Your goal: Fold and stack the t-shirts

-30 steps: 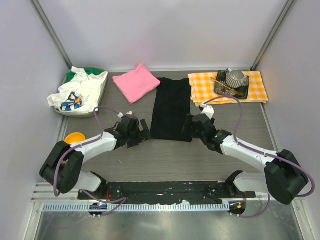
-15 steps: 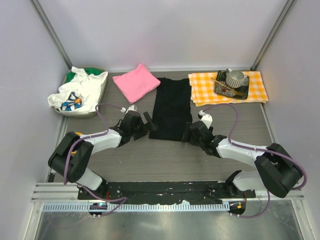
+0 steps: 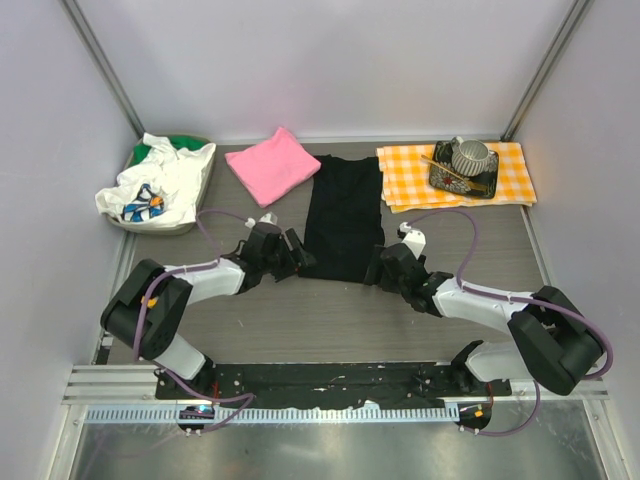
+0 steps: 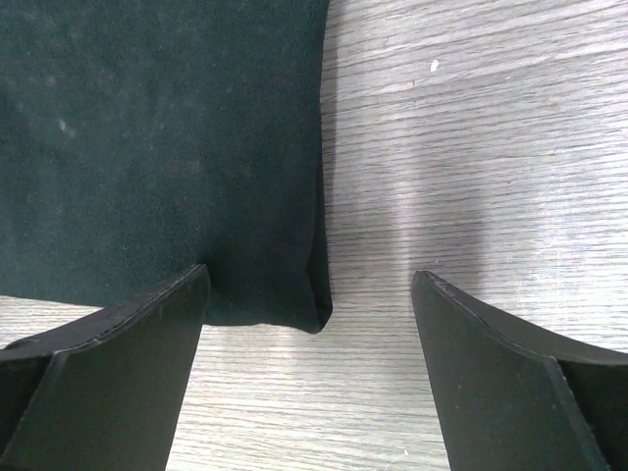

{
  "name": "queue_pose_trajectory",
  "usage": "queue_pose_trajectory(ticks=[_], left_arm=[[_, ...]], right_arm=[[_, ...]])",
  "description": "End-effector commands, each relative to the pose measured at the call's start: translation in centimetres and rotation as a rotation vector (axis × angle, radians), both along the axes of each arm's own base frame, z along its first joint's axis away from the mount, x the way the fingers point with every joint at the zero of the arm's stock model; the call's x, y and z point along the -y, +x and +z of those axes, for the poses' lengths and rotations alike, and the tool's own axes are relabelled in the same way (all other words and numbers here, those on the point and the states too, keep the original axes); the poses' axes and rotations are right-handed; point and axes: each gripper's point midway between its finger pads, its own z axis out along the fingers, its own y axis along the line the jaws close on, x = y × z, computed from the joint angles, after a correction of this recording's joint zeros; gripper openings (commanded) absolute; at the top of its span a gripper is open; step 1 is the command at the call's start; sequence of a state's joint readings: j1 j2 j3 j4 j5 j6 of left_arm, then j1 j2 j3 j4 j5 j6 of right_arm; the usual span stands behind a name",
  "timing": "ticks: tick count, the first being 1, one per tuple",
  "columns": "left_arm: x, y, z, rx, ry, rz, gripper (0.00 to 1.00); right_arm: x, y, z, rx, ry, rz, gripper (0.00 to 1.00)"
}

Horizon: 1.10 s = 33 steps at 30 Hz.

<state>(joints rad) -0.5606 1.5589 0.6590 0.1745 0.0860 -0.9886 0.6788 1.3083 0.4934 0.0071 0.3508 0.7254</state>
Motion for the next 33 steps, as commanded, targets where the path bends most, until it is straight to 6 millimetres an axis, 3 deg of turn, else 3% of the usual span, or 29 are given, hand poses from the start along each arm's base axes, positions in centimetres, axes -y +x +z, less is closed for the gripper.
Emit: queue_pose_trajectory(ticks=[1,5,6,10,12,14,21,26,33], left_arm=[[-1.5,-3.5,-2.8,-0.129,0.047,-0.025,0.65],[-1.0,-4.0,-3.6,-0.151,0.016,-0.038,0.43],[-1.0,-4.1,-3.8,-0.155,0.015,-0.039,0.32],[-1.0,-3.9,-4.5,-0.159,0.023,-0.032,0.27],[-1.0,-3.7,-4.8,-0.159,0.026,-0.029,0.17],[-0.9,-3.4,-4.9,-0.155,0.027,-0.024,0.0],[-0.5,-3.3,-4.9,-0.154,0.012,-0.031,0.0],[-0.6,-3.5,-5.0,-0.156,0.013,-0.03,0.0],[-0.9,-3.7,-5.1,-0.157,0.016,-0.026,0.0]], right_arm=[[-0.5,0.2,0.1,0.006,0.031,-0.013,0.9],[-0.5,0.0,-0.3,-0.006,0.029,-0.013,0.89],[-0.5,0.0,-0.3,-0.006,0.03,-0.014,0.89],[-0.2,-0.1,-0.4,-0.01,0.024,-0.016,0.89],[-0.2,-0.2,-0.4,-0.01,0.024,-0.016,0.89],[-0.1,-0.4,-0.5,-0.016,0.025,-0.019,0.88],[-0.1,-1.0,0.4,-0.001,0.099,-0.045,0.83],[-0.8,-1.4,-0.1,-0.03,0.14,-0.042,0.59],[-1.1,-1.4,-1.6,-0.056,0.14,-0.045,0.54]])
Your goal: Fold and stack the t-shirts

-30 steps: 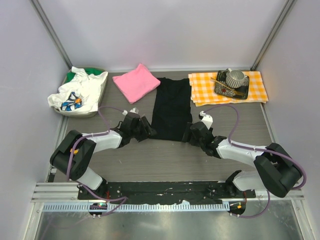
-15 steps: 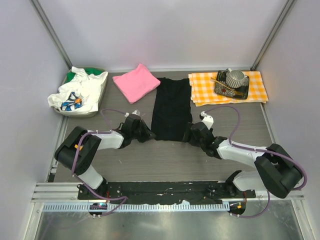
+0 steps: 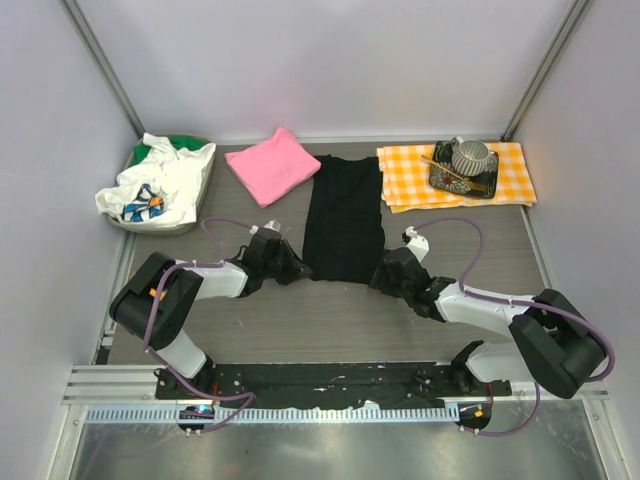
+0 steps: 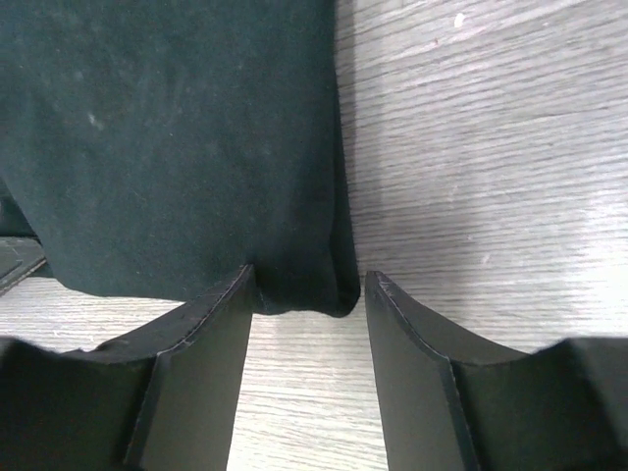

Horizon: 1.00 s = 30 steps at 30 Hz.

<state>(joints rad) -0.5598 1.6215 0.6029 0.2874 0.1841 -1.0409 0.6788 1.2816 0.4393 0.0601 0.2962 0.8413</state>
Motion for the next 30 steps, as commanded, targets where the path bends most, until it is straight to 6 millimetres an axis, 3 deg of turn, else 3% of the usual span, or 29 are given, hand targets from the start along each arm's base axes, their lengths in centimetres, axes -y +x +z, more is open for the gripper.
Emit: queue_pose_trajectory(ticks=[1,8,11,13,20,25,26,30], left_arm=[[-2.0,-2.3,-3.4,-0.092,0.102,0.006,0.0],[-2.1,-2.6,-3.5,-0.095,0.101,-0.002,0.0],[-2.3,-2.9,-3.6,-0.1,0.1,-0.004,0.0],[-2.4,-3.2,-3.7,-0.101,0.101,-0.004,0.0],[-2.4,-5.9,-3.3,-0.084,0.111,-0.038,0.0],[-2.3,-8.9,-3.0,-0.084,0.116,-0.032,0.0],[-1.7,-9.5,-2.0,-0.056,0.095,-0.047,0.0],[-1.9,-12.1,-1.4,-0.035,0.115,-0.052,0.0]], right_arm=[[-0.1,-0.6,-1.7,-0.041,0.005,-0.005,0.54],[-0.4,0.1,-2.7,-0.045,-0.013,-0.006,0.45],[-0.1,0.0,-3.2,-0.053,-0.036,-0.006,0.24],[0.1,-0.2,-3.4,-0.064,-0.052,-0.005,0.01],[0.0,-2.1,-3.0,-0.064,-0.089,0.051,0.01],[-1.4,-5.1,-2.1,-0.059,-0.143,0.131,0.01],[-1.6,-5.5,-1.9,-0.054,-0.142,0.142,0.01],[-2.2,-8.1,-1.0,-0.046,-0.125,0.182,0.01]])
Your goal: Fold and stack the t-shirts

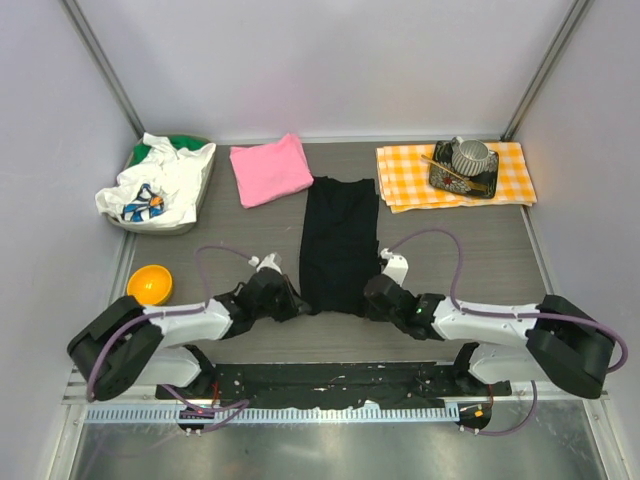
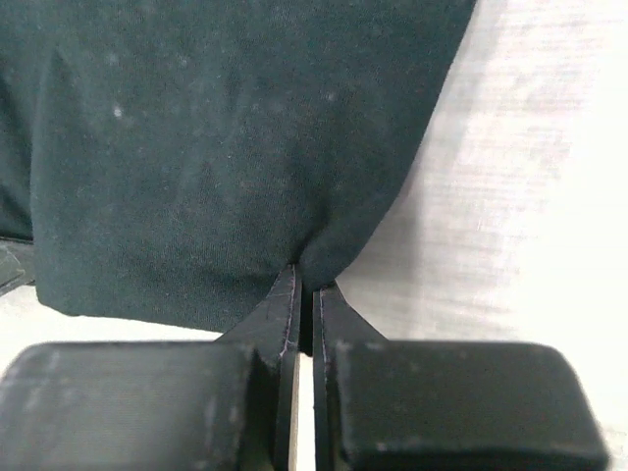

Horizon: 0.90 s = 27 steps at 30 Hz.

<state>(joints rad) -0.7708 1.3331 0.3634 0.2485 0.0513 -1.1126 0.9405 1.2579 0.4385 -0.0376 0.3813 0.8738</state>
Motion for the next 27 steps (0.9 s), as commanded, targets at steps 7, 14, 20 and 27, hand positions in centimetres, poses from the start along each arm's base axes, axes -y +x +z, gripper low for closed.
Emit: queue_pose_trajectory(ticks=[7,14,20,27], left_arm=[[-2.0,-7.9,0.0,0.005,0.094,0.002,0.0],[-2.1,-9.6,1.7,0.058,0.094,0.008,0.0],[0.2,-6.6,6.4,0.19,0.163,-0.027,0.0],[2.5,-2.3,10.1,0.245,0.15,-0.05,0.0]], right_arm=[[0.2,-5.6,1.0,0.013,-0.027,0.068,0.01],[-2.4,-7.0,3.0,0.075,-0.012,0.132,0.01],[-4.4,-4.7,6.9,0.2,-0.028,0.135,0.01],[-6.0,-2.0,12.8,0.331,-0.018,0.112,0.01]])
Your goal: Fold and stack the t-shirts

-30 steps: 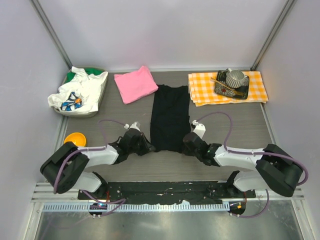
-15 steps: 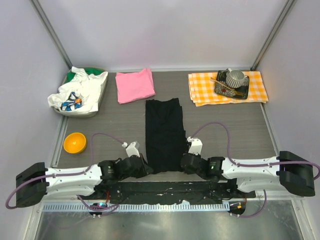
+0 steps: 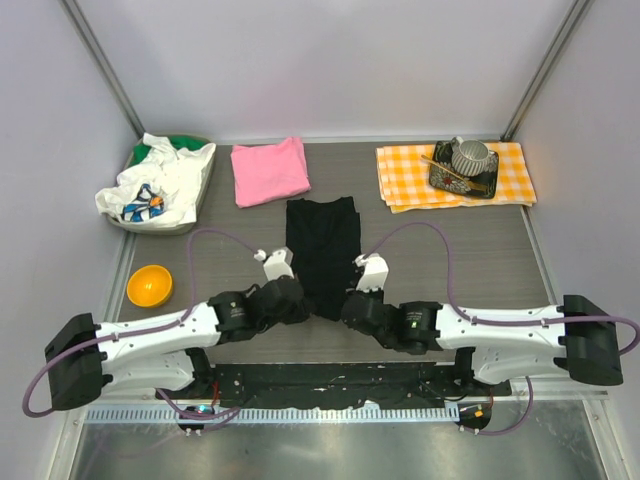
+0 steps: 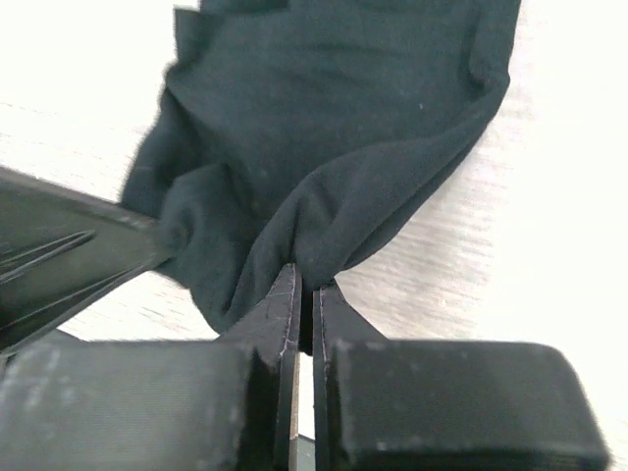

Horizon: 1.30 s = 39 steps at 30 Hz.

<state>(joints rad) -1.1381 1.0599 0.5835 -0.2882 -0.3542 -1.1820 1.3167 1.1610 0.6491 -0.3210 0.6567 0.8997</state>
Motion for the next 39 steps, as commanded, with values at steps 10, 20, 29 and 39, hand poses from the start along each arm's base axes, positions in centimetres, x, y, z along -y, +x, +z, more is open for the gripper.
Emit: queue_pose_trajectory(ticks=[10,20,29,39], left_arm=[[-0.1,9.6,8.4,0.164,-0.043,0.033,0.0],[-1.5,17.9,6.5,0.109,-0.072,0.11,0.0],[-4.1,23.3,6.2,0.102,-0.105,0.19,0.0],[-4.3,28.5,6.1,0.082,-0.101,0.197,0.0]], right_arm=[[1.9,9.7,9.8,0.209,0.043,-0.159,0.01],[2.4,17.3,8.6,0.149,0.078,-0.191,0.01],[2.3,23.1,4.9,0.068,0.093,-0.203,0.01],[2.3,29.2,3.0,0.025,0.129,-0.236,0.01]])
